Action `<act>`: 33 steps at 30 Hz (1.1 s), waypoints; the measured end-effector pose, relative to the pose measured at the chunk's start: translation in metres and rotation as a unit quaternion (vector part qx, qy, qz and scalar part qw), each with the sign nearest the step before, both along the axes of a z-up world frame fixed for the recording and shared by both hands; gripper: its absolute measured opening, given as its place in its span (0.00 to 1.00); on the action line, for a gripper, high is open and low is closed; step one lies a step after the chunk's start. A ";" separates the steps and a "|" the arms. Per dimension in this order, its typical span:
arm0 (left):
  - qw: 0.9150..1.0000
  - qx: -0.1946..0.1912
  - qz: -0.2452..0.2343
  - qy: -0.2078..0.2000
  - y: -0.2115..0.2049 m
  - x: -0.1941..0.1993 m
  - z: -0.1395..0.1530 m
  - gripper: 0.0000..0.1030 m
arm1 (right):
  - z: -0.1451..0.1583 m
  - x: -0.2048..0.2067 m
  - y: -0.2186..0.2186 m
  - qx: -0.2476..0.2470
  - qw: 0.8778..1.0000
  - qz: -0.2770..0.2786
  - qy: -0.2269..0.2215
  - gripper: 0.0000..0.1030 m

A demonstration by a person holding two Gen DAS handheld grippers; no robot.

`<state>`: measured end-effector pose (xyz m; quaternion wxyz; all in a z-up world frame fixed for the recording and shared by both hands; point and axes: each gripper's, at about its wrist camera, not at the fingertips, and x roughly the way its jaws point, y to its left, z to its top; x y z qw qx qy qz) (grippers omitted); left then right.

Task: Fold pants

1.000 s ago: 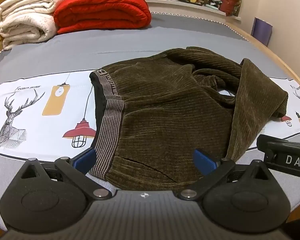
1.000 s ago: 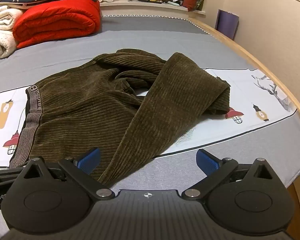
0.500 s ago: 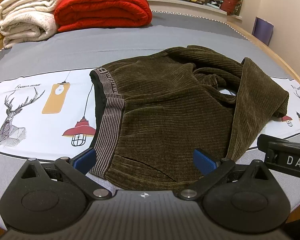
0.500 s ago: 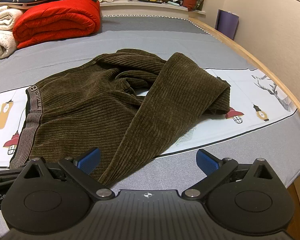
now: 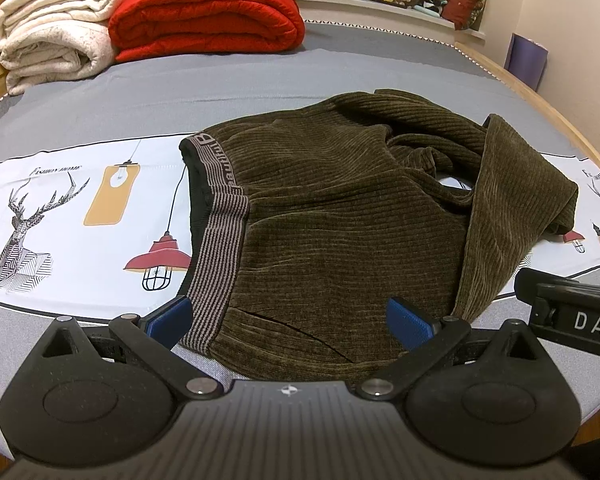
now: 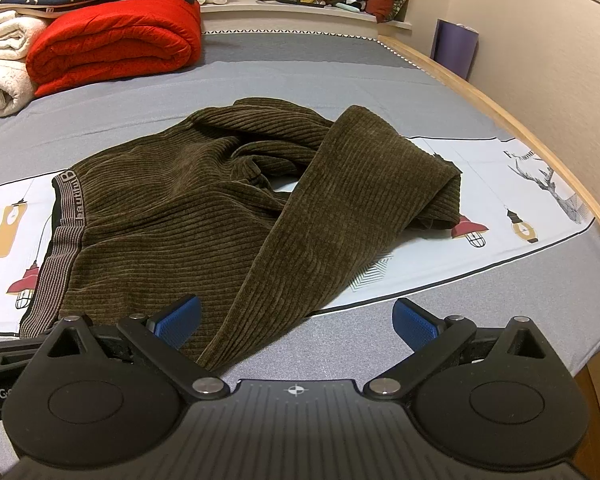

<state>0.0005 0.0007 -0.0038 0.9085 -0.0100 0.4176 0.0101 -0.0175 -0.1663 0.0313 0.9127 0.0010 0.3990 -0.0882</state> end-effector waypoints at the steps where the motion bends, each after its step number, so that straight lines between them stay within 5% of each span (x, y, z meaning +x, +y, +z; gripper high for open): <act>1: 1.000 0.000 0.000 0.000 0.000 0.000 0.000 1.00 | 0.000 0.000 0.000 0.000 1.000 0.000 0.000 0.98; 33: 1.000 -0.005 0.010 0.012 0.002 0.002 -0.002 1.00 | -0.001 0.000 0.001 0.001 1.000 0.001 0.000 0.98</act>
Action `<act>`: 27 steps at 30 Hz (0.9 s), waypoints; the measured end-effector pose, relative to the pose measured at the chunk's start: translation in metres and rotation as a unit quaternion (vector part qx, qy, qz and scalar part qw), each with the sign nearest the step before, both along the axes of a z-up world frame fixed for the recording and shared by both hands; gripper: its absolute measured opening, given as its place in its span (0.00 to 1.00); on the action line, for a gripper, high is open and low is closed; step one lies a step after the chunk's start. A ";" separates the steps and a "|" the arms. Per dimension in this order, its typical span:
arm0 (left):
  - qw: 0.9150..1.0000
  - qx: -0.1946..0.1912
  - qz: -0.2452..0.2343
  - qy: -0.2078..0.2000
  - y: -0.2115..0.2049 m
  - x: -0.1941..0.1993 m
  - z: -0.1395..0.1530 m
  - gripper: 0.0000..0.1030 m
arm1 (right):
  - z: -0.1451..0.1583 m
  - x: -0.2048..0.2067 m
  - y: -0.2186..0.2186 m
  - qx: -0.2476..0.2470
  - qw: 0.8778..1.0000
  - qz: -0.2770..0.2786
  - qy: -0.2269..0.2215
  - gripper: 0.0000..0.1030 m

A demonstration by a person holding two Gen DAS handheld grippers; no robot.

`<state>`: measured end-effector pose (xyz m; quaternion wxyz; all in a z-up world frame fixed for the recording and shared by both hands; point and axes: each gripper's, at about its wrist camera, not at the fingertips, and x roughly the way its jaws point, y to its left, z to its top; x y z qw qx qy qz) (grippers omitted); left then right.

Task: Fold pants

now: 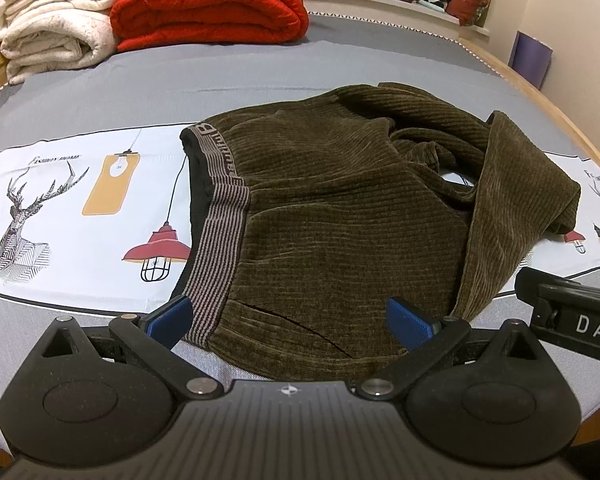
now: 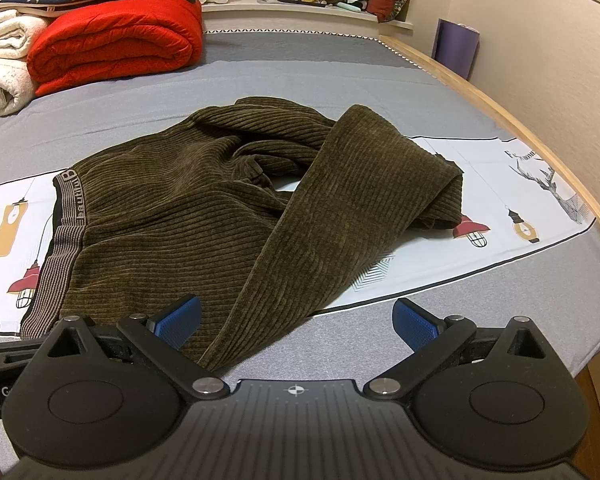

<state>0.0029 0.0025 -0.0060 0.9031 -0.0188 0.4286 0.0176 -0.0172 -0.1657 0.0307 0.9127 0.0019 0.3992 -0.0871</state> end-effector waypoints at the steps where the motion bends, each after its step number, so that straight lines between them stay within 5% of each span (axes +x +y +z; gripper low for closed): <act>1: 1.000 -0.003 0.000 0.002 0.001 0.001 0.000 1.00 | 0.000 0.000 0.000 0.000 1.000 0.000 0.000 0.98; 10: 1.000 -0.012 0.000 -0.007 0.002 -0.002 0.001 1.00 | 0.002 0.000 0.000 -0.002 1.000 -0.003 -0.007 0.98; 15: 0.998 -0.001 -0.008 -0.070 0.001 -0.014 0.012 0.98 | 0.007 0.000 -0.003 0.006 1.000 -0.011 -0.019 0.92; 17: 0.997 -0.016 -0.010 -0.072 0.011 -0.011 0.021 0.81 | 0.008 0.000 -0.004 0.015 0.999 -0.016 -0.023 0.86; 20: 0.998 -0.043 -0.042 -0.022 0.032 0.013 0.032 0.13 | 0.010 0.002 -0.008 0.042 0.998 -0.021 -0.028 0.61; 22: 0.995 -0.080 -0.059 -0.010 0.054 0.036 0.041 0.08 | 0.010 0.004 -0.009 0.061 0.998 -0.021 -0.027 0.45; 27: 0.992 -0.098 -0.081 -0.007 0.103 0.095 0.032 0.14 | 0.007 0.010 -0.006 0.090 0.996 -0.011 -0.016 0.41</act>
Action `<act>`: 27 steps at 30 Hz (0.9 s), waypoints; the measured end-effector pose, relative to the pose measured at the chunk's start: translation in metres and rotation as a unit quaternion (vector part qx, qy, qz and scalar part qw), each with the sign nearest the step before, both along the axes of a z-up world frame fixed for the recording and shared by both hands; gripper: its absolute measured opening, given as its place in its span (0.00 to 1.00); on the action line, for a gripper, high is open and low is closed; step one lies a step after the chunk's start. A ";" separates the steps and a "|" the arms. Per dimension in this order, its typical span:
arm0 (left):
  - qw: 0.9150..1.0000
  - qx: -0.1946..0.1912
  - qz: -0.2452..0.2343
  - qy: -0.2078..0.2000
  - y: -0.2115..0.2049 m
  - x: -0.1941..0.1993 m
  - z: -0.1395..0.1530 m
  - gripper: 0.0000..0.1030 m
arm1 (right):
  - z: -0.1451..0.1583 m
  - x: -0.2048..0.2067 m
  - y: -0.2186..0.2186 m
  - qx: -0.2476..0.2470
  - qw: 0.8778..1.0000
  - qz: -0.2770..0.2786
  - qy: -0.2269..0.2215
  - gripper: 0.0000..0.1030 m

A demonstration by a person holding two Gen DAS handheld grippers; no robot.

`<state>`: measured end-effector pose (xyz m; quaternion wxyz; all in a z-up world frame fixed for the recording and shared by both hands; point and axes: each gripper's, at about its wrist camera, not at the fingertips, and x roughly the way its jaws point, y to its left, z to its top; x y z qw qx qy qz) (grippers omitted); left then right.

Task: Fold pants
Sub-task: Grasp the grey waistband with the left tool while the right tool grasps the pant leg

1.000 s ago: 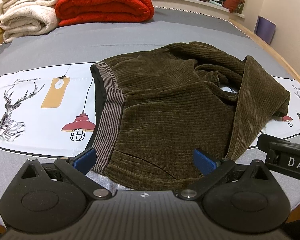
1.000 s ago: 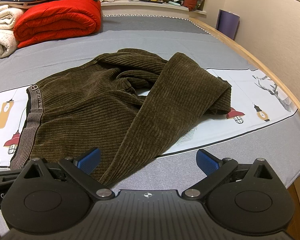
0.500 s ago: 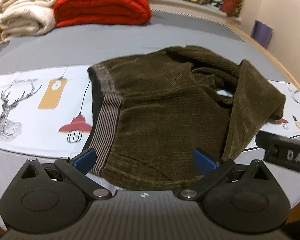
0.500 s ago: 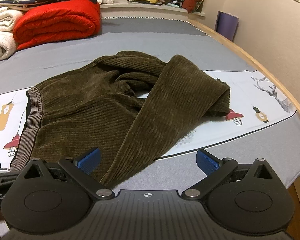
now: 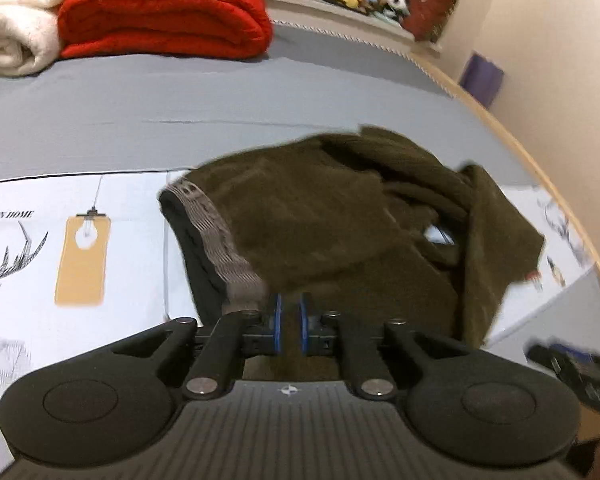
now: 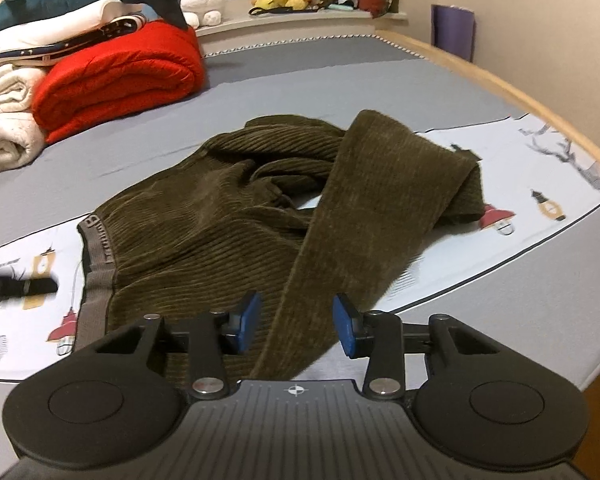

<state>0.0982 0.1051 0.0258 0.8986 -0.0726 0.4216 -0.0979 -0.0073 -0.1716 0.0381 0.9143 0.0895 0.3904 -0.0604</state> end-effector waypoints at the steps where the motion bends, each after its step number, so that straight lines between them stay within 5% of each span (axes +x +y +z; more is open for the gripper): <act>1: 1.000 -0.005 0.009 -0.004 0.012 0.005 -0.011 0.17 | -0.002 0.001 0.002 0.004 1.000 0.004 0.007 0.41; 4: 0.992 -0.027 0.079 0.090 0.042 0.032 -0.049 0.20 | -0.008 0.007 0.008 0.002 1.000 0.011 0.029 0.47; 5: 0.988 -0.077 0.099 0.095 0.052 0.038 -0.054 0.30 | -0.011 0.010 0.011 -0.003 0.999 0.013 0.037 0.48; 7: 0.981 -0.110 0.114 0.112 0.055 0.050 -0.063 0.49 | -0.015 0.015 0.015 -0.004 0.998 0.016 0.052 0.51; 11: 0.976 -0.108 0.131 0.138 0.048 0.071 -0.083 0.72 | -0.018 0.025 0.018 -0.006 0.997 0.018 0.069 0.60; 15: 0.975 -0.096 0.146 0.139 0.042 0.090 -0.101 0.81 | -0.023 0.033 0.018 -0.004 0.997 0.020 0.079 0.61; 22: 0.991 0.010 0.099 0.094 0.001 0.095 -0.104 0.83 | -0.025 0.038 0.012 -0.008 0.996 0.019 0.085 0.62; 27: 0.994 0.057 0.069 0.062 -0.004 0.087 -0.098 0.48 | -0.025 0.039 0.005 -0.015 0.996 0.011 0.083 0.62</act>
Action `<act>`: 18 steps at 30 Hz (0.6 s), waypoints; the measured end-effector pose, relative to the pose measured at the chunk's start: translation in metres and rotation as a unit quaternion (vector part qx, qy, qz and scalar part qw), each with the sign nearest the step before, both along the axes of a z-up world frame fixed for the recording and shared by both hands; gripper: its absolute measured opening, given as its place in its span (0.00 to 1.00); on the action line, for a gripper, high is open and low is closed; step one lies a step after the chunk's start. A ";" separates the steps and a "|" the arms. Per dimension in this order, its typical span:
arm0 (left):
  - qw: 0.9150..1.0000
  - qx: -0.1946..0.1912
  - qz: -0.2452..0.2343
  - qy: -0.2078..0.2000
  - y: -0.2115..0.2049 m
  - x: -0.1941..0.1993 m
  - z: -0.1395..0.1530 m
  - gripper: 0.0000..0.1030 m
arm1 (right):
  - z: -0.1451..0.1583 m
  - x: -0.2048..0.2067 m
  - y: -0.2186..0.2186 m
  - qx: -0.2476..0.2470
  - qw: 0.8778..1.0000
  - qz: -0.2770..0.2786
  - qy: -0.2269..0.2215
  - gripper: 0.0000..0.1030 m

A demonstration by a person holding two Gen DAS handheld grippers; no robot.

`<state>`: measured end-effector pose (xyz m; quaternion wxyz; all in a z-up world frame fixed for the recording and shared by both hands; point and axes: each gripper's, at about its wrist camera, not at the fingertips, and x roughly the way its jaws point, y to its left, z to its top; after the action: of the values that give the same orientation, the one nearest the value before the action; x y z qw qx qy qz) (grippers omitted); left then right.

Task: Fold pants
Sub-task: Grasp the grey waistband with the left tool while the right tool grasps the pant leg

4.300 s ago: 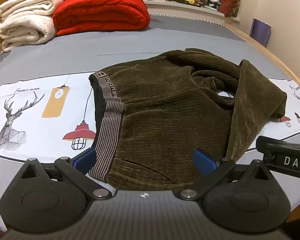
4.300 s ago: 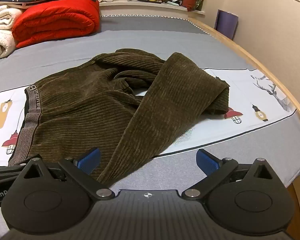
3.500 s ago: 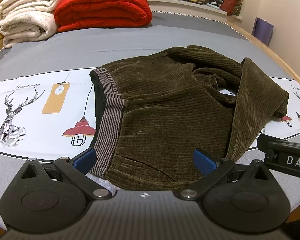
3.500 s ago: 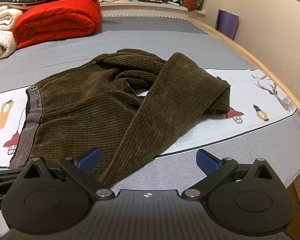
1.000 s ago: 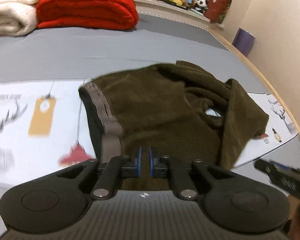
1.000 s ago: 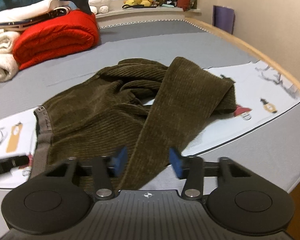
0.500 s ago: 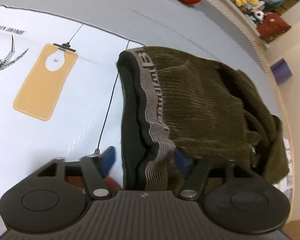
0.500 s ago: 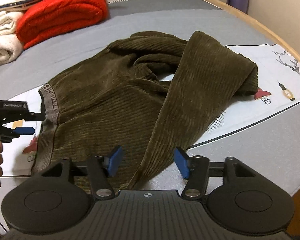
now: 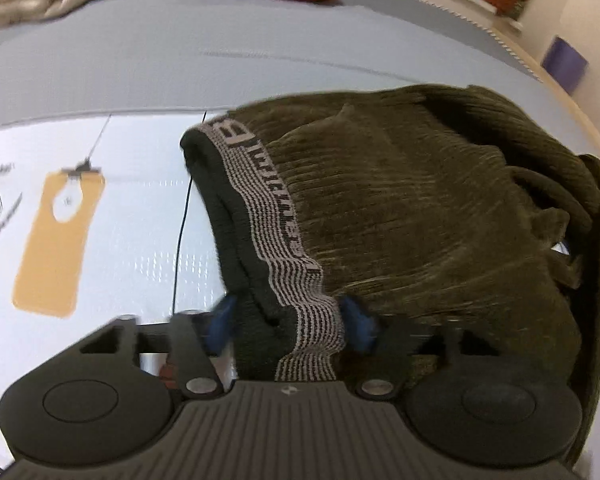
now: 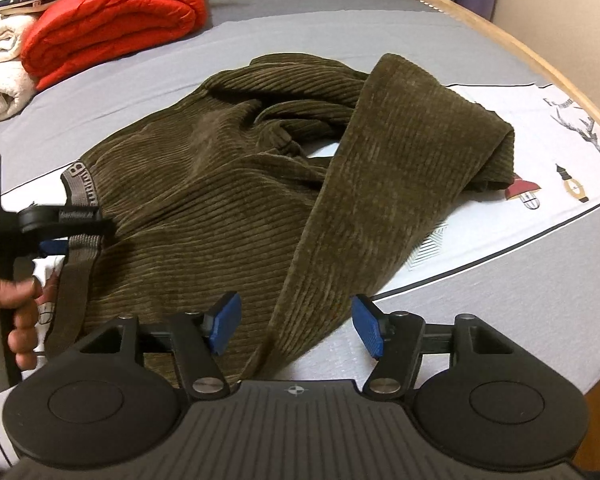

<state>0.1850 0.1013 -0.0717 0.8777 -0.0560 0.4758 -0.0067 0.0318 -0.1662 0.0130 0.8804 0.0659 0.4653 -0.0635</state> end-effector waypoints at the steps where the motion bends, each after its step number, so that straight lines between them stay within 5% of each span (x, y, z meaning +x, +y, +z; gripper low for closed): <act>1: 1.000 0.004 -0.004 -0.010 0.001 -0.003 0.004 0.44 | 0.000 0.000 -0.001 -0.001 1.000 -0.002 0.000 0.62; 3: 0.999 0.012 -0.019 -0.041 0.004 -0.012 0.018 0.21 | 0.000 -0.001 -0.002 0.000 1.000 -0.006 -0.005 0.62; 4: 0.998 0.017 -0.027 -0.059 0.006 -0.019 0.028 0.18 | 0.001 -0.003 -0.002 0.001 1.000 -0.007 -0.010 0.62; 10: 0.995 0.057 -0.013 -0.081 0.050 -0.056 0.056 0.16 | 0.013 -0.018 0.004 -0.001 0.997 0.001 -0.078 0.59; 18: 0.982 0.134 0.127 -0.047 0.179 -0.103 0.074 0.12 | 0.018 -0.039 0.011 0.011 0.992 0.010 -0.124 0.59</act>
<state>0.0821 0.2803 0.0019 0.8923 0.0025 0.4198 0.1660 -0.0069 -0.1556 0.0313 0.9313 0.0787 0.3534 -0.0410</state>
